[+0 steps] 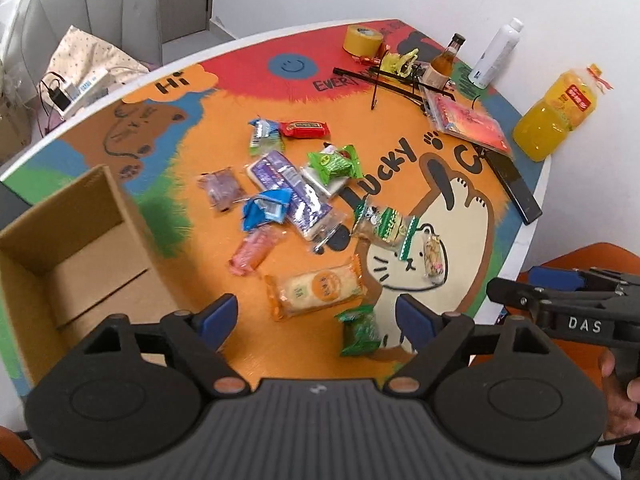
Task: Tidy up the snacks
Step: 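Move both grippers down toward the pile of wrapped snacks, then grasp the yellow stick snack with the right gripper while the left grasps the cream pastry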
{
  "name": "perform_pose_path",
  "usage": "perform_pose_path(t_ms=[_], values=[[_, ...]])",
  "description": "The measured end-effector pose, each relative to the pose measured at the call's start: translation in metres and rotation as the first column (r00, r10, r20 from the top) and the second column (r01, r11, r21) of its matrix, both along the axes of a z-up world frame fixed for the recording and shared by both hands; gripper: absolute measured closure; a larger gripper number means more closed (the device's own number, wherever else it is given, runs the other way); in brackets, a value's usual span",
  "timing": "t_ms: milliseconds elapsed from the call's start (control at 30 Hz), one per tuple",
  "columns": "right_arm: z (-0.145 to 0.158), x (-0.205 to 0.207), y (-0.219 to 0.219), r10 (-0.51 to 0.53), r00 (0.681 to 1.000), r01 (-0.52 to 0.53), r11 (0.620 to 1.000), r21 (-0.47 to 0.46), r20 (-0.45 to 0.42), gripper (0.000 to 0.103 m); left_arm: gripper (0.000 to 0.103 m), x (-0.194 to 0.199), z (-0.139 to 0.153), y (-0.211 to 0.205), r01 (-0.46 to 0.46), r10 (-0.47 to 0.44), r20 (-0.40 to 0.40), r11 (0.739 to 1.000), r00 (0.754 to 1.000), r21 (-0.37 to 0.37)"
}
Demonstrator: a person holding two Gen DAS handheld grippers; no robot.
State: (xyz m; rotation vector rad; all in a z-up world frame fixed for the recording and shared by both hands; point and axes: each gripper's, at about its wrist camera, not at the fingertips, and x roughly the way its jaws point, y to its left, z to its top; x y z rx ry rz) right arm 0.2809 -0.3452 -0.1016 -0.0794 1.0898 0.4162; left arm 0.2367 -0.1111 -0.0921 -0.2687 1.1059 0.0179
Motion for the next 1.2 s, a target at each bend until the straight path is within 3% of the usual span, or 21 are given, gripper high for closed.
perform_pose_path(t_ms=[233, 433, 533, 667, 767, 967, 1200], values=[[-0.027, 0.029, -0.008, 0.014, 0.998, -0.015, 1.000, -0.011, -0.054, 0.038, 0.017, 0.033, -0.038, -0.008, -0.050, 0.046, -0.119, 0.998, 0.992, -0.028], [-0.048, 0.049, -0.008, 0.034, 0.996, -0.036, 0.999, -0.027, -0.082, 0.042, 0.014, 0.053, -0.061, -0.018, -0.106, 0.098, -0.171, 0.994, 0.980, -0.038], [-0.059, 0.060, -0.005, 0.035, 0.995, -0.038, 0.999, -0.030, -0.093, 0.042, 0.013, 0.063, -0.079, -0.023, -0.140, 0.135, -0.209, 0.990, 0.969, -0.007], [-0.076, 0.071, -0.002, 0.035, 0.992, -0.040, 0.998, -0.041, -0.123, 0.043, 0.012, 0.072, -0.102, -0.027, -0.185, 0.174, -0.253, 0.983, 0.952, -0.020], [-0.090, 0.077, 0.002, 0.054, 0.990, -0.061, 0.997, -0.052, -0.129, 0.050, 0.010, 0.078, -0.114, -0.029, -0.224, 0.211, -0.258, 0.974, 0.943, -0.020], [-0.108, 0.091, 0.004, 0.055, 0.985, -0.067, 0.996, -0.066, -0.161, 0.057, 0.009, 0.088, -0.128, -0.038, -0.258, 0.263, -0.248, 0.965, 0.932, 0.054], [-0.115, 0.091, 0.002, 0.050, 0.978, -0.066, 0.995, -0.075, -0.201, 0.058, 0.008, 0.089, -0.128, -0.044, -0.249, 0.263, -0.240, 0.964, 0.934, 0.089]])
